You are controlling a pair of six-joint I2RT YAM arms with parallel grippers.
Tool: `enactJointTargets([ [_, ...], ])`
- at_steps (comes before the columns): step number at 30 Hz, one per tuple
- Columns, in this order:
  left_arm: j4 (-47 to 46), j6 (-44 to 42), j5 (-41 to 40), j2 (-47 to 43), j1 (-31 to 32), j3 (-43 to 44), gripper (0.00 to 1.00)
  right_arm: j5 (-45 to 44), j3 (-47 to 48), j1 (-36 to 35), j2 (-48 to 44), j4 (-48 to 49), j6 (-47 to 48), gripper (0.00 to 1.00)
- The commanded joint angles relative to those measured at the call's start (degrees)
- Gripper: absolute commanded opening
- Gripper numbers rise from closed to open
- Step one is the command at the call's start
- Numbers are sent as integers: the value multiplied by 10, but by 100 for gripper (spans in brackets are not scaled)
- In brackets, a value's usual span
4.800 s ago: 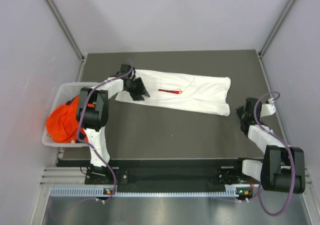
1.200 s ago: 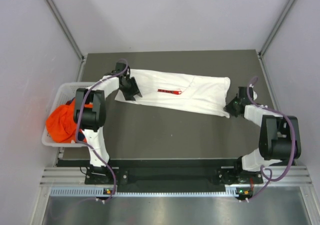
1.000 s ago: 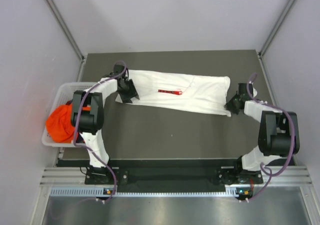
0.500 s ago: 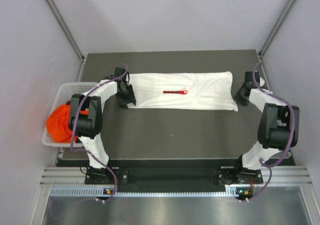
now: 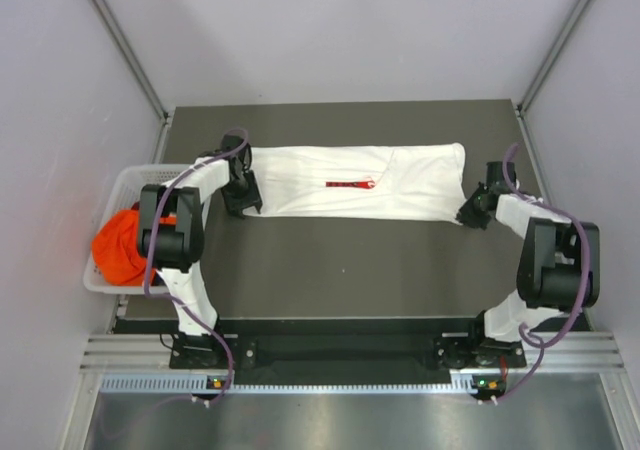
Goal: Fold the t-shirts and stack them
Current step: Fold the tshirt
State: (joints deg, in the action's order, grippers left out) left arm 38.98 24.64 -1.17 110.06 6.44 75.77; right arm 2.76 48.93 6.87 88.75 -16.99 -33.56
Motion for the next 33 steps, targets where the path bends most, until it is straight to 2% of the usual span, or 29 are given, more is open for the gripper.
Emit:
enactJointTargets([
  [1,27,-17,-9,5,-11,20,53,-10,-8,-3,34,28,-7,15],
  [3,39,-21,4,-7,-10,29,53,-58,-7,-1,58,20,-2,15],
  [8,55,-29,1,-25,-10,50,54,-79,-12,17,85,21,16,15],
  [11,44,-25,-24,-32,-10,22,55,-94,-4,18,86,27,29,15],
  [20,10,-23,39,-36,-16,-40,55,-109,121,31,157,-15,67,15],
  [23,0,-14,87,-40,-16,-57,41,-123,137,36,177,-15,78,15],
  [25,-14,0,123,-59,-14,-93,21,-117,149,40,186,-9,85,15],
  [27,-32,16,150,-77,-13,-136,11,-114,176,42,202,-8,86,15],
  [28,-41,22,158,-99,-11,-152,1,-116,188,41,210,-11,86,15],
  [33,-90,75,195,-170,22,-252,0,-84,319,39,296,-48,91,17],
])
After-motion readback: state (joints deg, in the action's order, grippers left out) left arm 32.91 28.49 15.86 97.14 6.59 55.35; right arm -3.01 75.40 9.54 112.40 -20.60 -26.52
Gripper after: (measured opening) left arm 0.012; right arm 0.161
